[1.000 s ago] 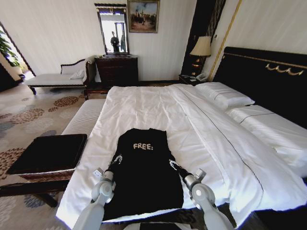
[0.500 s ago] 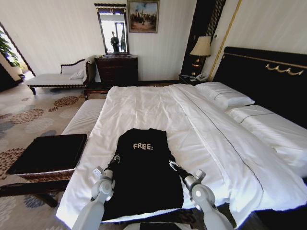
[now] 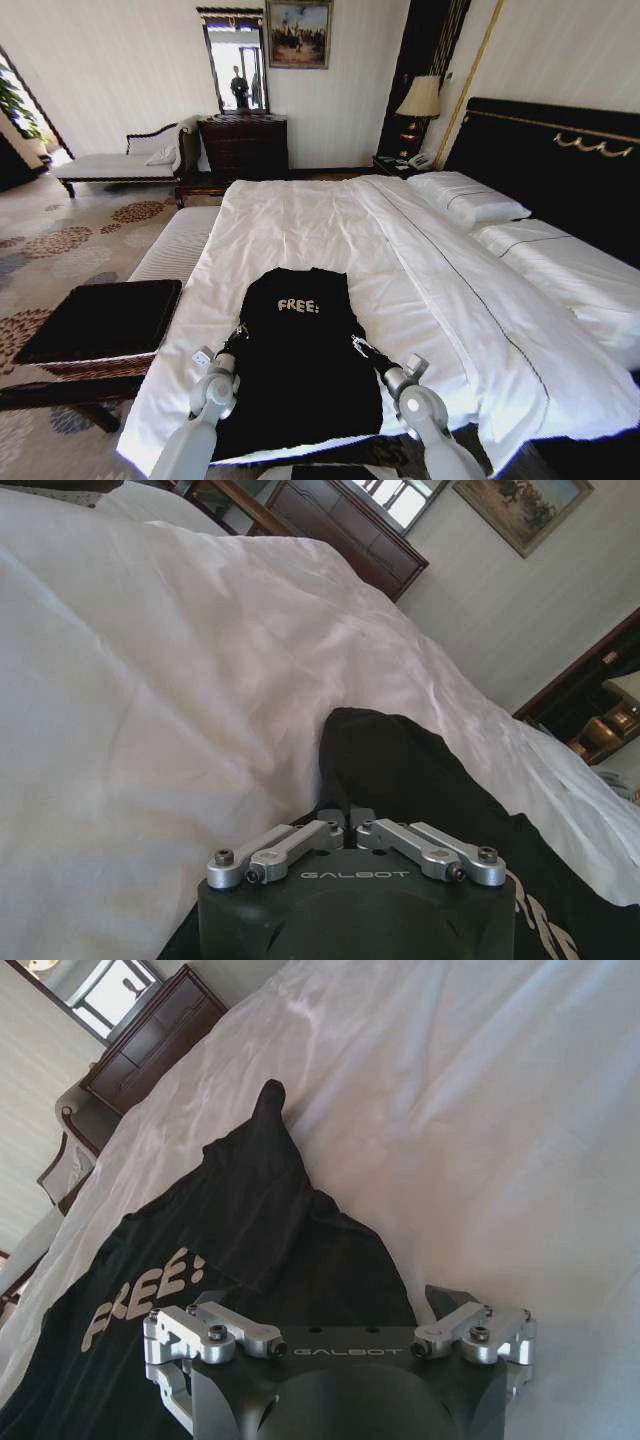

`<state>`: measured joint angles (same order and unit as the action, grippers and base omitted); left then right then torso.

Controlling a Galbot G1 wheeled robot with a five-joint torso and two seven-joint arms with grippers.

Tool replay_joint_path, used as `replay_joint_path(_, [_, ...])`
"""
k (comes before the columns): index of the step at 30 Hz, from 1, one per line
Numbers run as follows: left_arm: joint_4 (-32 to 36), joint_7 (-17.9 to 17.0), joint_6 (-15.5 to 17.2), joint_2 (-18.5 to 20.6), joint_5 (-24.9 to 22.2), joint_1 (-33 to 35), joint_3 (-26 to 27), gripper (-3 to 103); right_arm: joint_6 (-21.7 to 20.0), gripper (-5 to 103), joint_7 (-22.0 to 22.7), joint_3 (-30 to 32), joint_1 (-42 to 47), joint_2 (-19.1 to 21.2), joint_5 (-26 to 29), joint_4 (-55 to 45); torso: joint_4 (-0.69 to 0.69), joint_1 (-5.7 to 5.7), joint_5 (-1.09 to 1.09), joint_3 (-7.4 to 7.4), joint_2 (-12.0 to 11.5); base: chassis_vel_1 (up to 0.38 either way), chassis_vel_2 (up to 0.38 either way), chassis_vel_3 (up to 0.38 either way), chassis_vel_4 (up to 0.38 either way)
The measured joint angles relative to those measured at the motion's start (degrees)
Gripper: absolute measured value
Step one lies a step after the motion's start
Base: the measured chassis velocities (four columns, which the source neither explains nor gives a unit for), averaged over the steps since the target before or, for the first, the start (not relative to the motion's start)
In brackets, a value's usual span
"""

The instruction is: Fold the clothes on the bed and place them into the basket.

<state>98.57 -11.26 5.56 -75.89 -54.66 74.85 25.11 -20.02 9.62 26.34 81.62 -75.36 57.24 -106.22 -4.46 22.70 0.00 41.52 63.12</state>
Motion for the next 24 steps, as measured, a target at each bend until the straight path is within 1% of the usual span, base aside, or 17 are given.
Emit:
replay_joint_path(3, [0.57, -0.07, 0.64, 0.06, 0.0, 0.67, 0.09, 8, 0.01, 100, 0.0, -0.02, -0.12, 0.0, -0.1, 0.05, 0.0, 0.0, 0.0, 0.0, 0.0, 0.0, 0.0, 0.0, 0.0])
replay_joint_path(4, [0.57, -0.07, 0.64, 0.06, 0.0, 0.67, 0.09, 8, 0.01, 100, 0.0, -0.02, -0.12, 0.0, -0.1, 0.05, 0.0, 0.0, 0.0, 0.0, 0.0, 0.0, 0.0, 0.0, 0.0])
replay_joint_path(7, [0.87, -0.06, 0.77, 0.13, 0.07, 0.96, 0.06, 25, 0.01, 100, 0.0, -0.09, -0.13, -0.09, -0.19, 0.06, 0.0, 0.0, 0.0, 0.0, 0.0, 0.0, 0.0, 0.0, 0.0])
replay_joint_path(8, [0.87, -0.06, 0.77, 0.13, 0.07, 0.96, 0.06, 25, 0.01, 100, 0.0, -0.09, -0.13, -0.09, -0.19, 0.06, 0.0, 0.0, 0.0, 0.0, 0.0, 0.0, 0.0, 0.0, 0.0])
replay_joint_path(10, [0.99, -0.06, 0.8, 0.15, 0.15, 0.97, 0.02, 36, 0.01, 100, 0.0, -0.12, -0.08, -0.2, -0.26, 0.07, 0.0, 0.0, 0.0, 0.0, 0.0, 0.0, 0.0, 0.0, 0.0])
replay_joint_path(12, [1.03, -0.08, 0.8, 0.11, 0.2, 0.96, 0.01, 36, 0.01, 100, 0.0, -0.13, -0.04, -0.23, -0.3, 0.09, 0.0, 0.0, 0.0, 0.0, 0.0, 0.0, 0.0, 0.0, 0.0])
replay_joint_path(13, [1.09, -0.12, 0.8, 0.08, 0.24, 0.96, -0.01, 41, 0.01, 100, 0.0, -0.14, -0.03, -0.26, -0.32, 0.13, 0.0, 0.0, 0.0, 0.0, 0.0, 0.0, 0.0, 0.0, 0.0])
replay_joint_path(14, [1.2, -0.17, 0.8, 0.06, 0.27, 0.97, -0.02, 50, 0.01, 100, 0.0, -0.16, -0.01, -0.28, -0.34, 0.17, 0.0, 0.0, 0.0, 0.0, 0.0, 0.0, 0.0, 0.0, 0.0])
replay_joint_path(17, [1.74, -0.2, 0.8, 0.05, 0.3, 1.19, -0.03, 50, 0.01, 100, -0.01, -0.28, 0.02, -0.3, -0.35, 0.17, 0.0, 0.0, 0.0, 0.0, 0.0, 0.0, 0.0, 0.0, 0.0])
replay_joint_path(21, [2.07, -0.23, 0.8, 0.65, 0.3, 1.43, -0.13, 29, -0.07, 100, -0.02, -0.94, -0.32, -0.57, -0.4, 0.3, 0.0, 0.0, 0.0, 0.0, 0.0, 0.0, 0.0, 0.0, 0.0])
replay_joint_path(22, [2.07, -0.23, 0.8, 0.65, 0.3, 1.43, -0.13, 29, -0.07, 100, -0.02, -0.94, -0.32, -0.57, -0.4, 0.3, 0.0, 0.0, 0.0, 0.0, 0.0, 0.0, 0.0, 0.0, 0.0])
replay_joint_path(23, [1.88, -0.23, 0.8, 0.82, 0.27, 1.33, -0.12, 24, -0.1, 100, -0.01, -1.07, -0.46, -0.65, -0.41, 0.37, 0.0, 0.0, 0.0, 0.0, 0.0, 0.0, 0.0, 0.0, 0.0])
replay_joint_path(24, [1.66, -0.23, 0.8, 0.96, 0.2, 1.19, -0.12, 24, -0.14, 100, 0.0, -1.17, -0.56, -0.69, -0.41, 0.43, 0.0, 0.0, 0.0, 0.0, 0.0, 0.0, 0.0, 0.0, 0.0])
